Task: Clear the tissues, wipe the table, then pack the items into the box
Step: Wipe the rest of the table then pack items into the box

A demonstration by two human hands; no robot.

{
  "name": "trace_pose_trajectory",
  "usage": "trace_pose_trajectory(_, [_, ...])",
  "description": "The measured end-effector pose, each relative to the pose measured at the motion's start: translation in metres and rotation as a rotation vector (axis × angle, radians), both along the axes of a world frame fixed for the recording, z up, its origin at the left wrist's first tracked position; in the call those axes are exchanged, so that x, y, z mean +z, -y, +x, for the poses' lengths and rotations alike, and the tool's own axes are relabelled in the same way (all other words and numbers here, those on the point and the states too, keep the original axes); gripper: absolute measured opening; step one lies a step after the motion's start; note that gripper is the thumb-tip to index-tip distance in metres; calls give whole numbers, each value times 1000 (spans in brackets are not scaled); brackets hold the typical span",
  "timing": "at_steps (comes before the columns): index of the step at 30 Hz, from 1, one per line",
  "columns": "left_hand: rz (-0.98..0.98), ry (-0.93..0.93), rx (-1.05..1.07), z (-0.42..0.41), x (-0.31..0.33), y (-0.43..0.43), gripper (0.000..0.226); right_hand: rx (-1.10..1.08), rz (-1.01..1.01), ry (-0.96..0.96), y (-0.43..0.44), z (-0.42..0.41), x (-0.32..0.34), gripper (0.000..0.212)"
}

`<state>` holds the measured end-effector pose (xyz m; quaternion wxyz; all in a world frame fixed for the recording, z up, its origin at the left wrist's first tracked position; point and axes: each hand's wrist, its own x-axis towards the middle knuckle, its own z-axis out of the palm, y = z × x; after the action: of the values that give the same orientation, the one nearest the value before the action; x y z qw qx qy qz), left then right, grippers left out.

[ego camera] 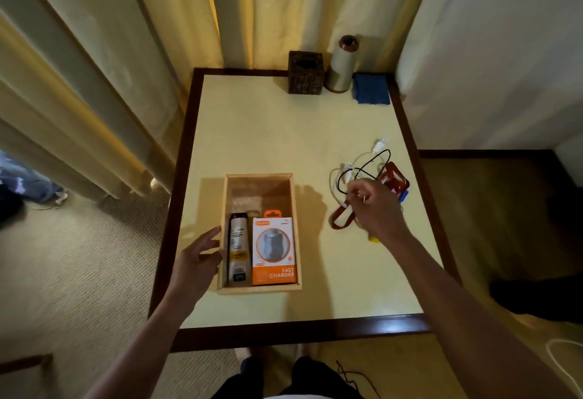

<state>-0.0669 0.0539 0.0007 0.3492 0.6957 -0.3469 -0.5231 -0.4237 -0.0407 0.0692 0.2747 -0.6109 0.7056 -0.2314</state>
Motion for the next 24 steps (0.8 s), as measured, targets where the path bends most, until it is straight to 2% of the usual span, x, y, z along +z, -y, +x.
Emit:
trace_pose_trajectory(3, [-8,20,11,3,-4,-4,52,-118,-9,-38,31,-45,-3,20])
trace_pose_trajectory(6, [-2,101,34,-2,-3,-6,51,-148,23,-121,72,-85,-9,21])
trace_pose_trajectory(9, [10,120,52,-8,3,-8,49,-92,35,-168,113,-104,-16,19])
trace_pose_trajectory(12, [7,57,51,-12,11,-11,47,42,44,-234,154,-104,-26,20])
trace_pose_trajectory(16, [-23,-103,71,-19,22,-14,41,221,179,-366,191,-87,-43,33])
trace_pose_trajectory(21, [-5,-127,168,-24,19,-13,39,413,394,-693,207,-54,-66,67])
trace_pose_trajectory(24, [3,-110,186,-27,17,-13,40,390,431,-679,207,-44,-79,67])
